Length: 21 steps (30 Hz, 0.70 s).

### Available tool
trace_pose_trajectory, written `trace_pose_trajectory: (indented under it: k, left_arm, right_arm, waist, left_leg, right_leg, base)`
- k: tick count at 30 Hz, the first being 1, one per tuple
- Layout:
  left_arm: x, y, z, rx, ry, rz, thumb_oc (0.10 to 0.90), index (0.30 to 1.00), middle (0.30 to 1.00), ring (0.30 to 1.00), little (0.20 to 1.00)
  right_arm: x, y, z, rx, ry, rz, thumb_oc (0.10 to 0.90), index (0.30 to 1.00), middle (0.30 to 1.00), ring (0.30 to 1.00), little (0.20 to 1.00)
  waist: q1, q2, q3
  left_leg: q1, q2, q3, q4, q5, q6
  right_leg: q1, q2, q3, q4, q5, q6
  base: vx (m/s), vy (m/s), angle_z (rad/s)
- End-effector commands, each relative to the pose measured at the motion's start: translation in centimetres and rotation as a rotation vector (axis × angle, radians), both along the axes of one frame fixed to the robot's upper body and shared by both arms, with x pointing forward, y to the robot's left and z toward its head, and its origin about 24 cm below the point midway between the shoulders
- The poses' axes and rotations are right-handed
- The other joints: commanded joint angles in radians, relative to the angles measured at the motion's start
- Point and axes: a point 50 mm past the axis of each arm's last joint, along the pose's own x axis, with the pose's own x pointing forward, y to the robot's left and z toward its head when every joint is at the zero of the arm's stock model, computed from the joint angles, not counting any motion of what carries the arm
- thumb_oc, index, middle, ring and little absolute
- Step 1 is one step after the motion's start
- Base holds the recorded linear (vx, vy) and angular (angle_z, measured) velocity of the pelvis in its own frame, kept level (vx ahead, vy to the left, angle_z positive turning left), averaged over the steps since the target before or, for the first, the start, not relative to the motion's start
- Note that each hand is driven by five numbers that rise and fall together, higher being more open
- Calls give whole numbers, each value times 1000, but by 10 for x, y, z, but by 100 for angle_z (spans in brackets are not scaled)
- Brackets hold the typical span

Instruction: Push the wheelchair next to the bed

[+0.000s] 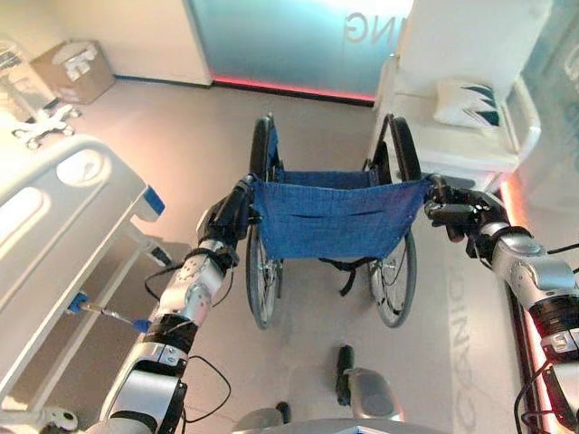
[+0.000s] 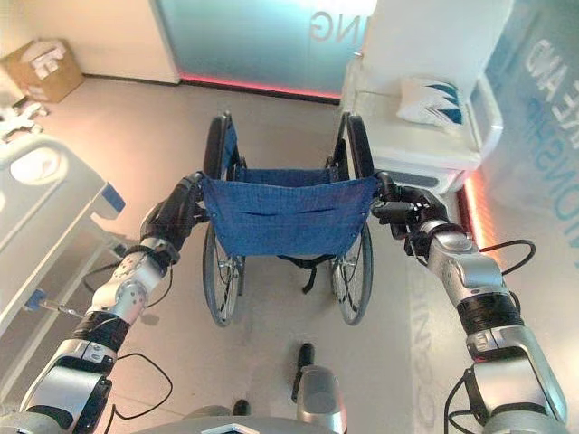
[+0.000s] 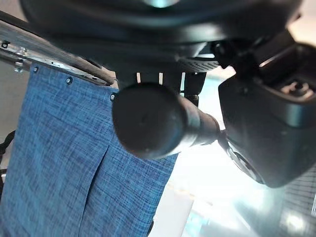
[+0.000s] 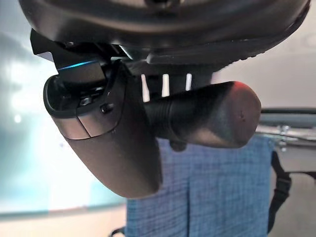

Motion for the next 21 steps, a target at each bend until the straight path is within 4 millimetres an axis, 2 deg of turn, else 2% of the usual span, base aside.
trace_pose_trajectory:
  k: [1, 2, 3, 6, 7, 8, 9, 10, 11, 12, 13, 14, 15, 18, 19, 20, 21]
  left_arm:
    - [-12, -9, -3, -31, -18, -85, 400, 300, 300, 300, 300]
    - [-15, -9, -3, -47, -23, -84, 400, 300, 300, 300, 300]
    - [-16, -8, -2, -53, -25, -80, 400, 300, 300, 300, 300]
    - [-18, -8, -2, -64, -29, -68, 400, 300, 300, 300, 300]
    - [-18, -9, 0, -69, -33, -70, 400, 300, 300, 300, 300]
    - [-18, -9, 1, -71, -34, -69, 400, 300, 300, 300, 300]
    - [-17, -7, 2, -72, -37, -75, 400, 300, 300, 300, 300]
    - [-17, -7, 3, -72, -37, -75, 400, 300, 300, 300, 300]
    - [-16, -7, 2, -71, -36, -83, 400, 300, 300, 300, 300]
    - [-16, -8, 2, -71, -36, -84, 400, 300, 300, 300, 300]
    - [-17, -10, 0, -70, -31, -94, 400, 300, 300, 300, 300]
    - [-18, -11, -1, -70, -30, -96, 400, 300, 300, 300, 300]
    - [-20, -11, -3, -70, -27, -99, 400, 300, 300, 300, 300]
    - [-23, -9, -4, -60, -21, -102, 400, 300, 300, 300, 300]
    - [-23, -6, -2, -51, -16, -98, 400, 300, 300, 300, 300]
    - [-23, -3, -2, -38, -8, -90, 400, 300, 300, 300, 300]
    - [-23, -2, -2, -37, -8, -89, 400, 300, 300, 300, 300]
  right_arm:
    - [27, 42, 42, -22, -161, 217, 400, 300, 300, 300, 300]
    - [27, 42, 44, -43, -163, 222, 400, 300, 300, 300, 300]
    - [27, 42, 45, -53, -165, 224, 400, 300, 300, 300, 300]
    - [29, 43, 46, -69, -168, 232, 400, 300, 300, 300, 300]
    - [30, 43, 50, -72, -174, 225, 400, 300, 300, 300, 300]
    - [31, 43, 51, -73, -177, 223, 400, 300, 300, 300, 300]
    - [34, 45, 55, -73, -181, 216, 400, 300, 300, 300, 300]
    - [34, 46, 56, -74, -181, 215, 400, 300, 300, 300, 300]
    - [37, 46, 59, -78, -180, 207, 400, 300, 300, 300, 300]
    - [38, 45, 60, -79, -180, 206, 400, 300, 300, 300, 300]
    - [39, 44, 59, -83, -172, 196, 400, 300, 300, 300, 300]
    - [39, 43, 59, -84, -169, 195, 400, 300, 300, 300, 300]
    - [38, 40, 57, -90, -161, 193, 400, 300, 300, 300, 300]
    - [36, 32, 54, -93, -146, 194, 400, 300, 300, 300, 300]
    - [36, 28, 50, -87, -131, 203, 400, 300, 300, 300, 300]
    - [37, 28, 47, -78, -120, 213, 400, 300, 300, 300, 300]
    - [37, 29, 46, -76, -119, 215, 400, 300, 300, 300, 300]
  waist:
    - [74, -3, -129]
    - [89, -17, -119]
    - [97, -26, -113]
    - [114, -32, -98]
    - [135, -36, -76]
    - [140, -36, -69]
    - [154, -33, -62]
    - [157, -32, -59]
    - [173, -22, -52]
    - [178, -21, -49]
    - [200, -3, -56]
    - [209, 6, -57]
    - [219, 4, -63]
    - [255, 4, -78]
    - [270, -16, -94]
    - [285, -25, -108]
    - [287, -27, -109]
  left_leg:
    - [81, -73, 81, 179, 167, -4]
    - [-1, -60, 103, 379, 221, -27]
    - [-50, -54, 112, 469, 226, -30]
    - [-137, -28, 129, 567, 230, -33]
    - [-211, -11, 143, 538, 203, -12]
    - [-222, -10, 145, 522, 195, -6]
    - [-229, -10, 166, 368, 207, -1]
    - [-225, -10, 172, 338, 211, -2]
    - [-243, -12, 200, 216, 228, -5]
    - [-244, -16, 207, 186, 235, -6]
    - [-288, -40, 228, 17, 276, -31]
    - [-310, -39, 253, -43, 319, -25]
    - [-322, -55, 261, -113, 336, -39]
    - [-357, -71, 273, -180, 396, -29]
    - [-354, -101, 255, -147, 335, -11]
    - [-342, -112, 254, -142, 294, 15]
    - [-341, -113, 253, -140, 289, 17]
  right_leg:
    - [12, 41, 51, -71, 67, -74]
    - [63, 44, 45, -80, 40, -105]
    - [84, 40, 42, -83, 30, -117]
    - [125, 46, 40, -80, 4, -137]
    - [168, 52, 49, -77, -14, -138]
    - [180, 55, 54, -77, -18, -136]
    - [207, 71, 62, -76, -40, -129]
    - [213, 74, 63, -75, -44, -128]
    - [241, 95, 65, -76, -60, -126]
    - [249, 98, 65, -76, -64, -125]
    - [296, 137, 72, -86, -93, -120]
    - [312, 153, 68, -95, -89, -125]
    - [354, 161, 81, -106, -117, -120]
    - [412, 179, 91, -129, -143, -128]
    - [435, 160, 103, -127, -175, -119]
    - [449, 143, 92, -118, -193, -106]
    - [450, 140, 90, -114, -196, -105]
  base:
    - [279, -392, 41]
    - [233, -339, 33]
    - [238, -316, 3]
    - [231, -182, -20]
    - [319, -166, -6]
    - [421, -133, 11]
    - [301, -55, 13]
    - [413, -36, 12]
    - [268, -7, 3]
    - [553, 10, 6]
    - [446, 16, 11]
    - [613, 20, 19]
    - [414, 13, 10]
    - [419, -5, -20]
    - [455, 5, -37]
    - [436, 15, -36]
    - [379, 33, -38]
